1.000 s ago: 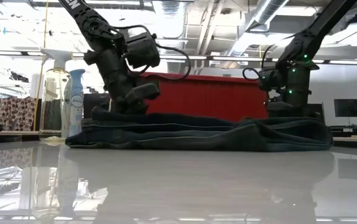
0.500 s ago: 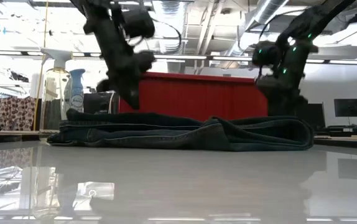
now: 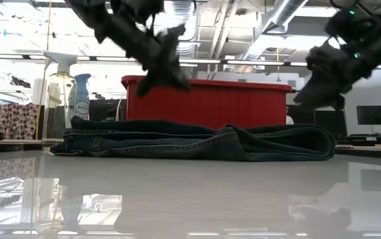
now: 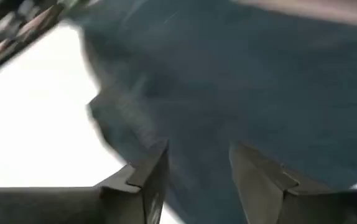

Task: Fold Laundry from Bin
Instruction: Fold the blue jeans

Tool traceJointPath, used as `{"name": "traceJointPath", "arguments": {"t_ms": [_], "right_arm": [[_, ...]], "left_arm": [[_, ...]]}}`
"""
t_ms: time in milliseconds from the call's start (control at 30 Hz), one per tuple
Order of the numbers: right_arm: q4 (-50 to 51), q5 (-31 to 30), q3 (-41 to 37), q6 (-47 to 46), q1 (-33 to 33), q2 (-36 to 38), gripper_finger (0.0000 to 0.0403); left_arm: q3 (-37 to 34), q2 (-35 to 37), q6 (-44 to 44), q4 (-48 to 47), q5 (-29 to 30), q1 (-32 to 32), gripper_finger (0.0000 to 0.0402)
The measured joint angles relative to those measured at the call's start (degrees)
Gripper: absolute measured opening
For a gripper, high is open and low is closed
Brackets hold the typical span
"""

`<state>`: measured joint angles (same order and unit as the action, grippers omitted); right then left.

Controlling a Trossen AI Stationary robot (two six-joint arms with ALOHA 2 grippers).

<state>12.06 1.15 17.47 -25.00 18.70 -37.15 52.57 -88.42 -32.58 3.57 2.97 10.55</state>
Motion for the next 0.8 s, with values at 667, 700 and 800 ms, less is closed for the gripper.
{"name": "traceJointPath", "arguments": {"t_ms": [667,700,800], "right_arm": [[5.0,-5.3,-9.3,-11.4,-1.0,-3.7,0.0117],[5.1,-5.5,-9.3,-11.4,-1.0,-4.0,0.0117],[6.0,-5.6,-9.1,-12.5,-0.5,-5.2,0.0117]], "left_arm": [[-1.8,-16.0,0.8,2.3,-3.8,-3.1,0.0],[-1.8,-16.3,0.8,2.3,-3.8,-2.9,0.0],[-1.8,-16.6,0.8,2.1,-4.0,-2.6,0.0]]}}
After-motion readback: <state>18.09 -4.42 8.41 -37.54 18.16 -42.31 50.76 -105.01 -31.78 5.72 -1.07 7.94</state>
